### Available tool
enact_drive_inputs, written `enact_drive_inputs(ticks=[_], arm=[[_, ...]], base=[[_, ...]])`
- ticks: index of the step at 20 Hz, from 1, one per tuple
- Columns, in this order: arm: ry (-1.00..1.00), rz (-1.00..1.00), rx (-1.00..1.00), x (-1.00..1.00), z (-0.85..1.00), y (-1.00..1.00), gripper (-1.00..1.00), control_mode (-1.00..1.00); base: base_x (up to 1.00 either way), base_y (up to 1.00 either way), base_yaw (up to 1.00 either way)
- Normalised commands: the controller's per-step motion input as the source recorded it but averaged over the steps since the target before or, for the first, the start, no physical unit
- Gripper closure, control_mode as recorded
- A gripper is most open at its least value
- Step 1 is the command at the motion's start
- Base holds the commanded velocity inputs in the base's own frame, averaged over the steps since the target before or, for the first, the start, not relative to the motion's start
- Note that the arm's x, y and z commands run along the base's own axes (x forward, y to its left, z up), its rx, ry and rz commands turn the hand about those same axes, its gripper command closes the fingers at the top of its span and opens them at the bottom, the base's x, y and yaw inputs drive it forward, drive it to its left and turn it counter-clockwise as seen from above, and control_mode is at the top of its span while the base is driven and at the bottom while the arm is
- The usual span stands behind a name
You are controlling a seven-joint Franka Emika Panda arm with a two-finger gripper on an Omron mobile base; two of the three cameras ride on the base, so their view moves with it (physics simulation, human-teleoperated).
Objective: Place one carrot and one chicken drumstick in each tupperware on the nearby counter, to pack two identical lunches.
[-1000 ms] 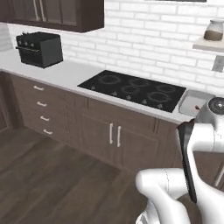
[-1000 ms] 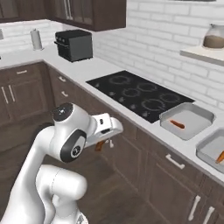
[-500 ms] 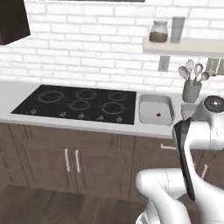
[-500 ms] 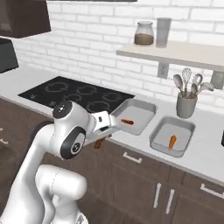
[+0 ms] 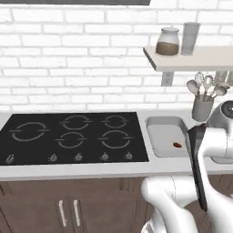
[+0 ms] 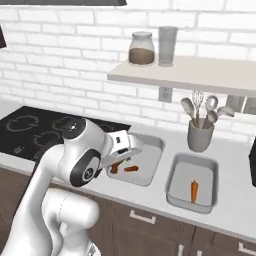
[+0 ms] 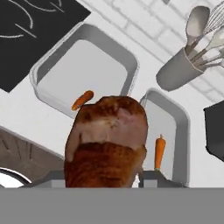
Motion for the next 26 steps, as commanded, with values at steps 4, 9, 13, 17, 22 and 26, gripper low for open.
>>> enact_drive_inputs(ticks=[4, 9, 13, 17, 22, 26], arm=[[0.05, 0.00, 0.00, 0.25, 0.00, 0.00, 1.00, -1.00], [0.37, -0.01, 0.08, 1.00, -0.30, -0.27, 1.00, -1.00], [0.53, -0.04, 0.27, 1.00, -0.33, -0.79, 1.00, -1.00], [0.27, -0.02, 0.29, 1.00, -0.42, -0.46, 1.00, -1.00], [-0.05, -0.06, 0.21, 0.96, -0.70, -0.07, -1.00, -1.00], [-0.12, -0.02, 0.03, 0.50, -0.36, 0.03, -1.00, -1.00]], base=[[0.69, 0.62, -0.01], [0.00, 0.00, 0.00], [0.00, 0.00, 0.00], [0.00, 0.00, 0.00], [0.00, 0.00, 0.00], [0.00, 0.00, 0.00]])
